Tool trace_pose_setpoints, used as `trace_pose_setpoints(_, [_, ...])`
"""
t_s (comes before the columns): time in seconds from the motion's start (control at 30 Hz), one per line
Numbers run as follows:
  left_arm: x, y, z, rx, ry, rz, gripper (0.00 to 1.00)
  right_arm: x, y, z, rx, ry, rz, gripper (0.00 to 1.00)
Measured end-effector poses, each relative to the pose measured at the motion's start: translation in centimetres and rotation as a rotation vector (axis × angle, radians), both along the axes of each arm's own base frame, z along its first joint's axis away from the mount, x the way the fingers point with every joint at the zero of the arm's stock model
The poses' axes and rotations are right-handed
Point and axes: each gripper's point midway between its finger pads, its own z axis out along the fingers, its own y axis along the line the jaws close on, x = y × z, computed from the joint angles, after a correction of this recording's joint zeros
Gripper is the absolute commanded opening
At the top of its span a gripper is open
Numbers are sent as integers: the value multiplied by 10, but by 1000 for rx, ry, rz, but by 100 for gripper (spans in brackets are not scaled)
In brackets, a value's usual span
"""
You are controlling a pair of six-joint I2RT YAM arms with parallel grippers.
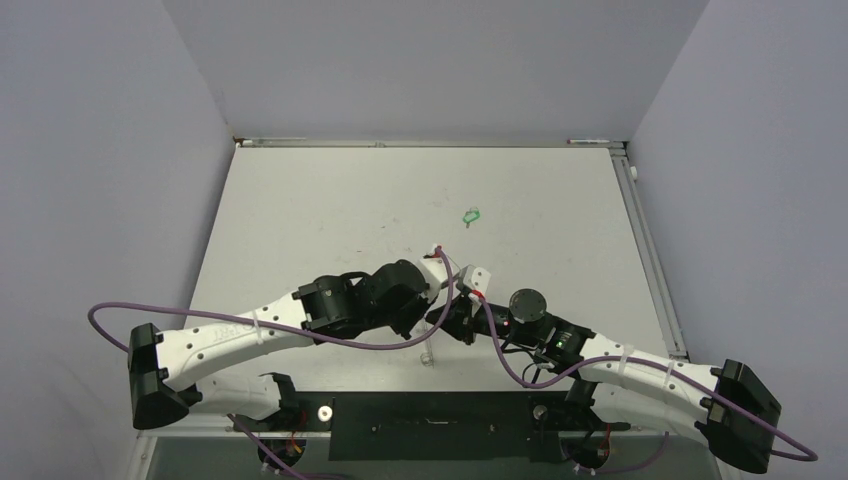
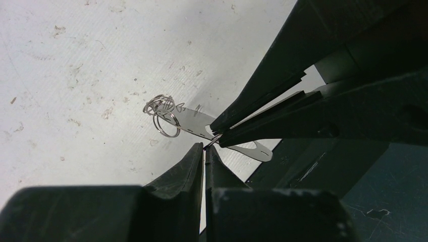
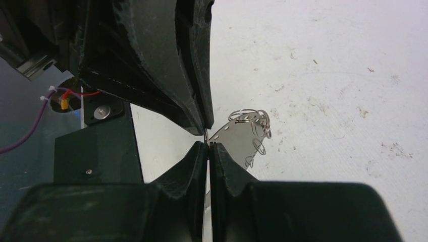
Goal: Put the keys on the keyring
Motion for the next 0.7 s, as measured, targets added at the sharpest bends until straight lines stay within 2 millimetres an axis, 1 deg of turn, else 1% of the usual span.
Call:
trace_pose_setpoints(0.23, [-1, 1, 2, -4, -4, -6, 0, -1, 1, 3, 10, -8, 12, 5])
trace_pose_setpoints(0.47, [-6, 2, 8, -26, 1, -23, 0, -7, 2, 8, 61, -36, 54, 5])
trace_pose_setpoints(0.7, [-16, 0, 25, -91, -8, -63, 0, -16, -2, 25, 129, -80, 110, 5])
